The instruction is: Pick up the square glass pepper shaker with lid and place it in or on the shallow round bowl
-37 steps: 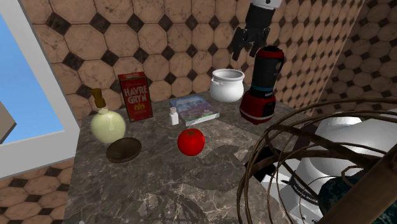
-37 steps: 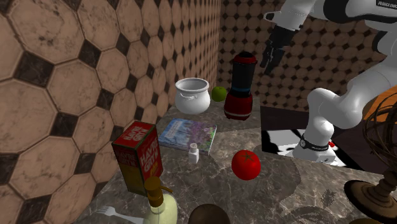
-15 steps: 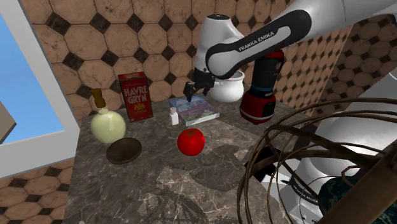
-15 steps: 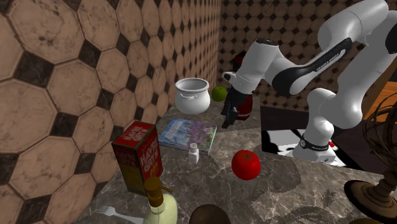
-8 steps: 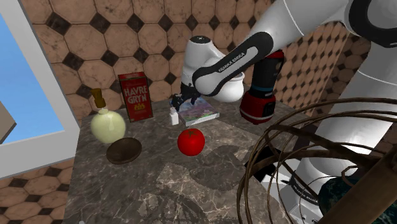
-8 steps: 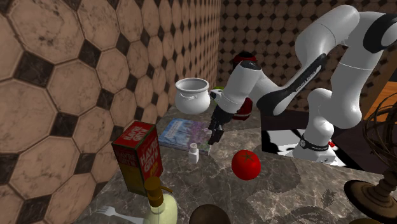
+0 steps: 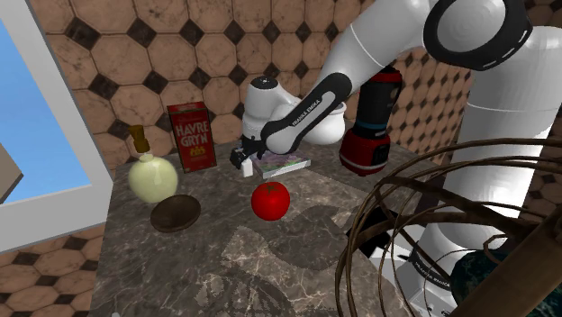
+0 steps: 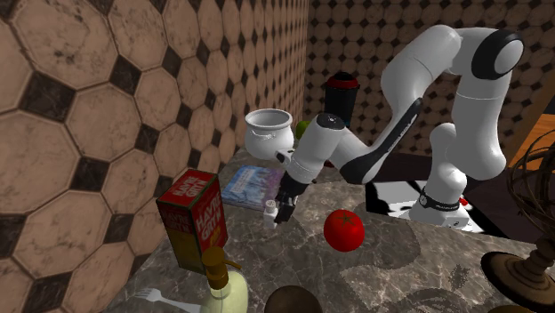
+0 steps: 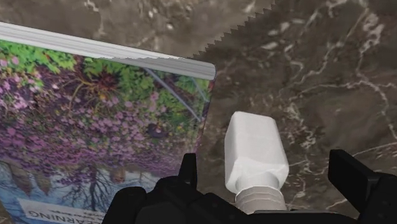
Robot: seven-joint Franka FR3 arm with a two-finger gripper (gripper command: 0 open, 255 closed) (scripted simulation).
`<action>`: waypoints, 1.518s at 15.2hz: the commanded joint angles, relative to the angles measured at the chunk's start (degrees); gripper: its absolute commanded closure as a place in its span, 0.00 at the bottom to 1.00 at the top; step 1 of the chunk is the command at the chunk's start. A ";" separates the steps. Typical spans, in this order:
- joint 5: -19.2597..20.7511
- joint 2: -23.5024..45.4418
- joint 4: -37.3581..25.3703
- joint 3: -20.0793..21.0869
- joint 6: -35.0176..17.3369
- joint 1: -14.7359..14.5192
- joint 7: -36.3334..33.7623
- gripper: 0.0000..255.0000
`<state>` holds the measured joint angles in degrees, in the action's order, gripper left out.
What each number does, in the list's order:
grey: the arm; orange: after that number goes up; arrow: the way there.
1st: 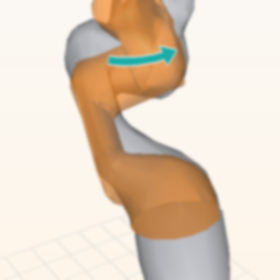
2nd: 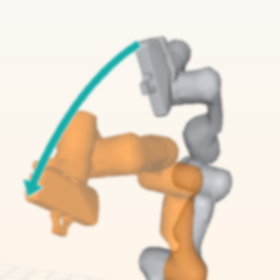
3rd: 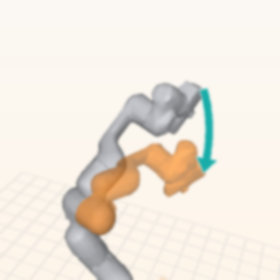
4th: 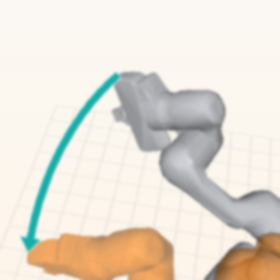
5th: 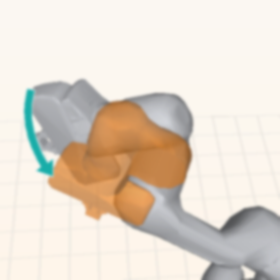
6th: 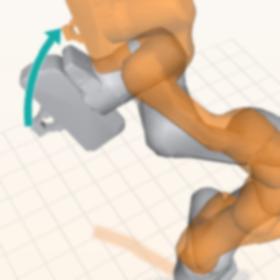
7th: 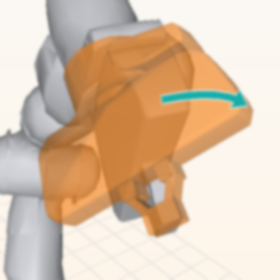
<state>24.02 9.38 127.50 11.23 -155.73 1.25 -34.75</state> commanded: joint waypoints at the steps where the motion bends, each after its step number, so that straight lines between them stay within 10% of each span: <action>1: 1.60 1.84 -0.52 -0.55 -1.23 -0.29 -1.29 0.00; 12: 3.08 3.89 -1.32 -1.27 -2.39 -0.63 -2.39 0.00; 13: 3.08 3.89 -1.32 -1.27 -2.39 -0.63 -2.39 1.00; 23: 2.41 3.33 -1.38 -0.97 -1.80 -0.43 -1.78 1.00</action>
<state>26.77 13.01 126.12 10.11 -157.83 0.73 -36.82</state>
